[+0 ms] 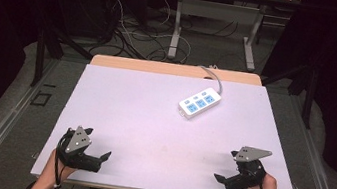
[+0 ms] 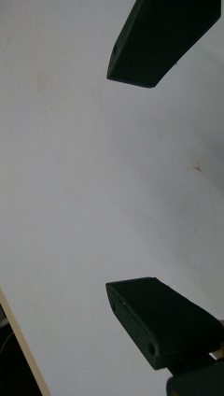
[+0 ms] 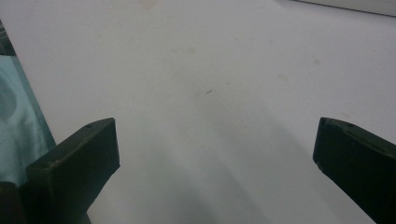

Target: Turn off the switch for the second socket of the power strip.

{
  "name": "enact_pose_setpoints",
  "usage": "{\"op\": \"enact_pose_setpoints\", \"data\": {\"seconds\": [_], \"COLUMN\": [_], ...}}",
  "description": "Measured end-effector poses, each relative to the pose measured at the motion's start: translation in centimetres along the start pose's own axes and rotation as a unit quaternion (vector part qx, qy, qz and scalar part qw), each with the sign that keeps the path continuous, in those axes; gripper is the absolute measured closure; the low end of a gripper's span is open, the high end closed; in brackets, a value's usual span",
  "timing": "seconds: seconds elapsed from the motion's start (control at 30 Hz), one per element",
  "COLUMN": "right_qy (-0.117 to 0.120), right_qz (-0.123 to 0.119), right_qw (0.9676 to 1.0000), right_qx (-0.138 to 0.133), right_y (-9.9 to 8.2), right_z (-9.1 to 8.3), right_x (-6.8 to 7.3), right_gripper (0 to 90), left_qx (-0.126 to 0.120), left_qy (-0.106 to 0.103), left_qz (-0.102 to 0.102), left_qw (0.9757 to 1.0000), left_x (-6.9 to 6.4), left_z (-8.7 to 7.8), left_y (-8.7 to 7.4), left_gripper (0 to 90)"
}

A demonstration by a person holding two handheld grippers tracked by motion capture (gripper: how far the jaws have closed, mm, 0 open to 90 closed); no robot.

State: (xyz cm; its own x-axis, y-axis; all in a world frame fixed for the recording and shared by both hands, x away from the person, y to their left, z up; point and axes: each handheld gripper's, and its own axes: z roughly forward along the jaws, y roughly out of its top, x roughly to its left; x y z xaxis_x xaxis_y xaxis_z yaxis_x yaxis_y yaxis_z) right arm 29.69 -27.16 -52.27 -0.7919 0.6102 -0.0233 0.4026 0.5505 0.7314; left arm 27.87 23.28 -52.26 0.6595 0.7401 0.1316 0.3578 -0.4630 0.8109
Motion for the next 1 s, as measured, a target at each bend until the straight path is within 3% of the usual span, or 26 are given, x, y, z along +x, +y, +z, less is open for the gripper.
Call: {"op": "enact_pose_setpoints", "data": {"seconds": [1.0], "right_qy": [0.0], "right_qz": [-0.02], "right_qw": [0.9998], "right_qx": [0.002], "right_y": [1.5], "right_z": [1.1], "right_x": [0.6], "right_gripper": [0.0], "left_qx": [0.01], "left_qy": [0.002], "left_qz": [0.013], "left_qw": [0.9999], "left_x": [0.0], "left_z": [0.2], "left_y": [0.3], "left_gripper": [1.9]}}
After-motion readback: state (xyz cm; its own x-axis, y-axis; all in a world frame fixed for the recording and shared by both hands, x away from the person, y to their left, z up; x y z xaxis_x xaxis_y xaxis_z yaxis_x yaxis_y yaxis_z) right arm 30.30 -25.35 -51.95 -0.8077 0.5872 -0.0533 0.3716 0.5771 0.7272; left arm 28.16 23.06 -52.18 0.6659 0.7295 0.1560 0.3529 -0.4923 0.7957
